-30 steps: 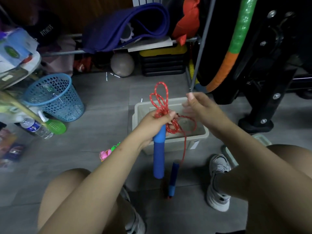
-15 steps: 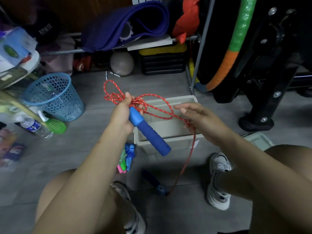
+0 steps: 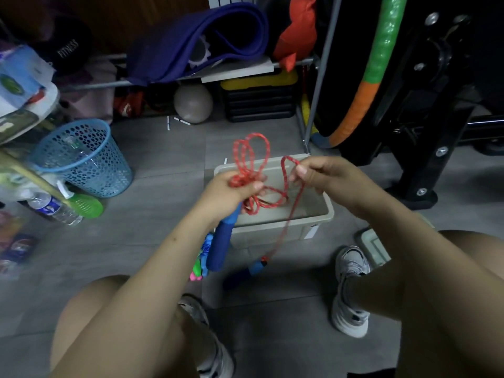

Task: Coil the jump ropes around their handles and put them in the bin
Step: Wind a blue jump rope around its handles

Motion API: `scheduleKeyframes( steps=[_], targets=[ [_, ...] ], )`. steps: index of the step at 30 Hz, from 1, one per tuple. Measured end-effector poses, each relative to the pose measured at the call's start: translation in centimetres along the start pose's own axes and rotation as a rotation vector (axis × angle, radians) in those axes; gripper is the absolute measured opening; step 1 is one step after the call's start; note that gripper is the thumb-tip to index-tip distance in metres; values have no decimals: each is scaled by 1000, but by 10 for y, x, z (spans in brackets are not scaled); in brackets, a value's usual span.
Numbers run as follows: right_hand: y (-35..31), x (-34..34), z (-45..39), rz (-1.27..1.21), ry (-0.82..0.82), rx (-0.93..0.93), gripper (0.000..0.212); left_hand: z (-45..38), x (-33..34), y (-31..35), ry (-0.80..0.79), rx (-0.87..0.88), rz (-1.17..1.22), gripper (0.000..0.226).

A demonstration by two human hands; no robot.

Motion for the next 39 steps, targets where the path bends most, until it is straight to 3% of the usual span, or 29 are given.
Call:
scheduleKeyframes(
  steps=[4, 6, 11, 15, 16, 20, 24, 26, 30, 34, 36, 37, 39],
  targets=[
    [-5, 3, -7, -239, 63, -42, 21, 15, 46, -2, -314, -27, -3, 12],
    [-7, 8, -8, -324, 35, -60, 21, 18, 57, -4, -378, -32, -105, 10],
    [-10, -1, -8, -338, 89, -78, 19, 11, 49, -5, -258, -24, -113, 19],
    [-2, -19, -1, -40, 293, -8, 20, 7, 34, -11, -39, -169, 256, 16],
    [8, -15, 0, -10, 246, 90, 32, 6, 31, -11, -25, -195, 324, 19],
    [58, 31, 19, 202, -240, 535, 72, 3, 24, 0, 0, -204, 559, 26],
    [57, 58, 14, 83, -306, 393, 60, 5, 26, 8, -42, -226, 770, 43],
    [53, 65, 6, 11, -319, 303, 42, 3, 20, 8, -15, -224, 801, 42],
    [57, 48, -3, 31, -273, 280, 25, -3, -16, -7, 256, -233, 760, 25],
    [69, 29, 3, 549, -501, 312, 27, -3, -55, -26, 516, -219, 665, 24],
    [70, 18, 2, 686, -500, 293, 27, -2, -60, -22, 512, -176, 509, 25],
    [63, 15, 0, 621, -454, 258, 26, -2, -58, -17, 467, -145, 341, 25],
    [42, 16, -1, 244, -353, 192, 22, 1, -40, -5, 300, -64, 35, 21]
  ],
)
Point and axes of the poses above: each hand's wrist, its own z-axis away from the middle knuckle, its own x-axis out of the palm, y = z × x, the point moved 9 cm from there along -z, towards the middle knuckle, and after that the axes turned 6 degrees about x, right-handed, at the moved point
